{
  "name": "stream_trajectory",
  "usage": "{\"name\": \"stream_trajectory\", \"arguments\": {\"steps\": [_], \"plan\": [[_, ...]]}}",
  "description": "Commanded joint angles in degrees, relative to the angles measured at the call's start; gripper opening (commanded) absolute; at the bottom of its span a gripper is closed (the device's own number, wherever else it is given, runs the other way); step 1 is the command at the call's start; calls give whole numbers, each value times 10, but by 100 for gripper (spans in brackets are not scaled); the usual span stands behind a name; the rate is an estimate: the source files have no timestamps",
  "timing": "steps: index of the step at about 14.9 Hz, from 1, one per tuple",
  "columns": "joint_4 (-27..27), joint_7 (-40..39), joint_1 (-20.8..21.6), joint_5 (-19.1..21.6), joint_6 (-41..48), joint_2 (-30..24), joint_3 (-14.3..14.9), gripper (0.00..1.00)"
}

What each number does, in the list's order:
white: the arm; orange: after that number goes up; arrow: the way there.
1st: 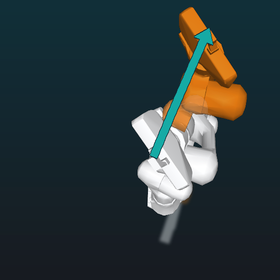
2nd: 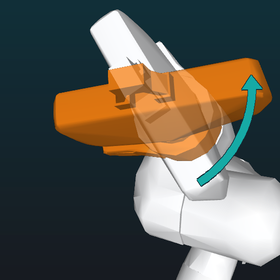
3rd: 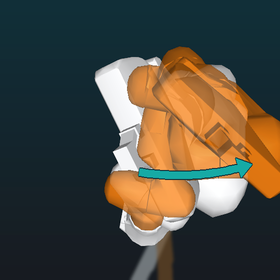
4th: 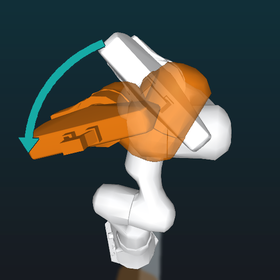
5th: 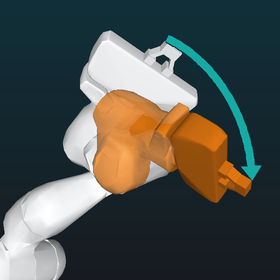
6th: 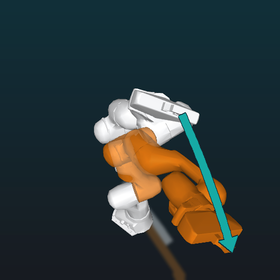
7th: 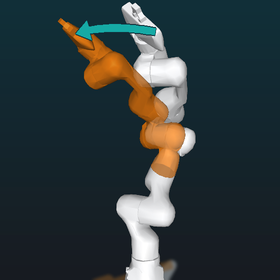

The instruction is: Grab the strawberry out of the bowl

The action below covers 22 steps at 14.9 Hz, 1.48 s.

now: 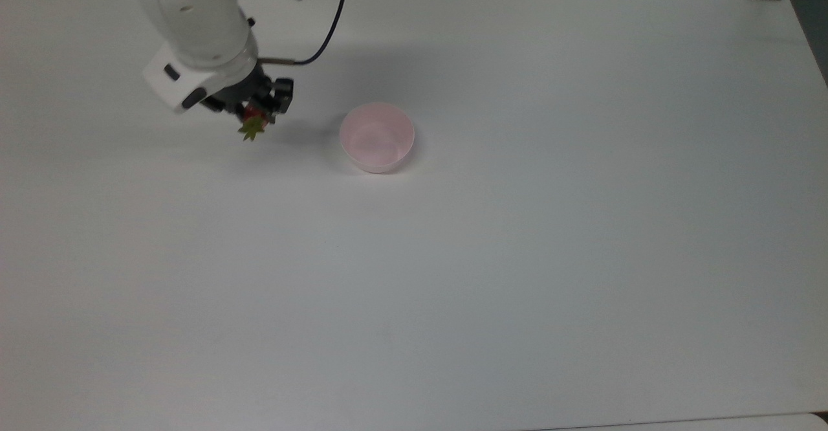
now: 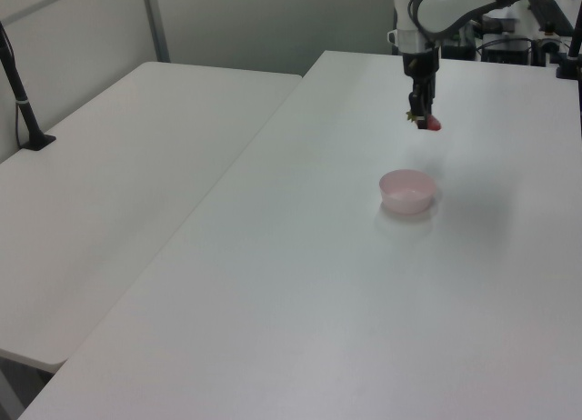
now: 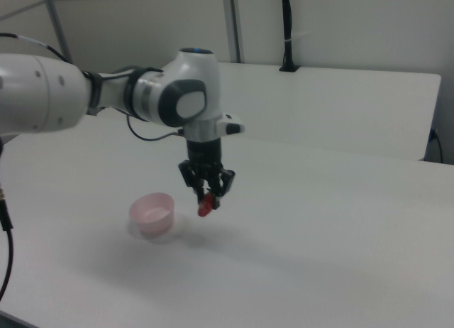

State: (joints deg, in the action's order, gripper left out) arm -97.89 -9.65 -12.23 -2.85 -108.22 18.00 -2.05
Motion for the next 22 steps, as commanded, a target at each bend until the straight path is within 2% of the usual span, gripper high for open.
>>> {"name": "stream_trajectory", "arguments": {"steps": [1,4,6,7,8,9,10,13,17,19,22], "plan": [[27,-7,2,-7,-53,55,4,33],[44,-19,4,-37,-52,100,4,35],[45,-19,6,-38,-52,104,3,39],[45,-18,6,-37,-49,103,3,49],[45,-15,6,-37,-47,99,4,83],[45,-13,6,-34,-46,94,4,97],[45,1,6,-33,-37,79,3,100],[45,13,10,-25,27,6,-1,100],[44,14,12,50,92,-113,9,100],[45,39,33,63,125,-157,27,100],[44,99,94,62,158,-198,63,100]]}}
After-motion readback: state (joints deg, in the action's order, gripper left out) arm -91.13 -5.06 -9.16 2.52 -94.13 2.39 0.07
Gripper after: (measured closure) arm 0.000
